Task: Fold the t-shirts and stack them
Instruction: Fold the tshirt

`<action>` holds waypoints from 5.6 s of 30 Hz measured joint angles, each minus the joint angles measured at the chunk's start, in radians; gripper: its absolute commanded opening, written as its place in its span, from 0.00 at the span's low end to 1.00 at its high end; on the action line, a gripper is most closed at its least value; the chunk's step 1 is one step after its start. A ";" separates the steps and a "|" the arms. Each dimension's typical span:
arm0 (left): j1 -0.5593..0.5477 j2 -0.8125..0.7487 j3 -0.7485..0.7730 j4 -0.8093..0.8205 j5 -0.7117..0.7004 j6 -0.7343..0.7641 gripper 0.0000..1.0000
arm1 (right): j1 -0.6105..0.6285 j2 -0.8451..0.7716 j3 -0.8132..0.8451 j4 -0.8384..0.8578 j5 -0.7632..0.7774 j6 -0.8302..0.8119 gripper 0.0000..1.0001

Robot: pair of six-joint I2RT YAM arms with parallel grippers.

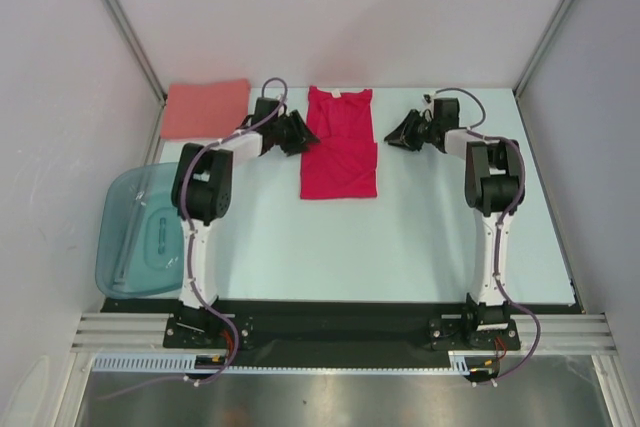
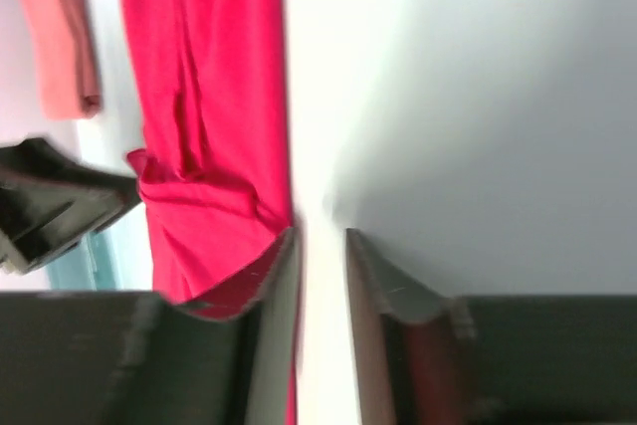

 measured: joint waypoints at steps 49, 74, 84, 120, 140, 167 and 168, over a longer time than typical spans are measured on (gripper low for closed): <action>-0.069 -0.481 -0.733 0.095 -0.143 0.070 0.00 | 0.127 -0.571 -0.842 0.122 0.101 -0.095 0.00; -0.250 -1.031 -1.289 0.080 -0.100 -0.040 0.23 | 0.253 -1.289 -1.371 -0.098 0.143 -0.003 0.00; -0.253 -1.128 -1.349 0.097 -0.105 -0.074 0.52 | 0.246 -1.334 -1.438 -0.082 0.165 0.060 0.32; -0.472 -0.929 -1.332 0.295 -0.131 -0.270 0.00 | 0.324 -1.465 -1.481 -0.151 0.284 0.161 0.00; -0.494 -1.231 -1.394 -0.023 -0.123 -0.244 0.00 | 0.432 -1.783 -1.453 -0.491 0.323 0.241 0.00; -0.042 -0.468 -0.362 -0.249 -0.025 -0.006 0.00 | 0.113 -0.638 -0.445 -0.319 0.198 -0.038 0.00; -0.035 -0.446 -0.342 -0.249 -0.022 -0.006 0.00 | 0.111 -0.615 -0.427 -0.315 0.195 -0.039 0.00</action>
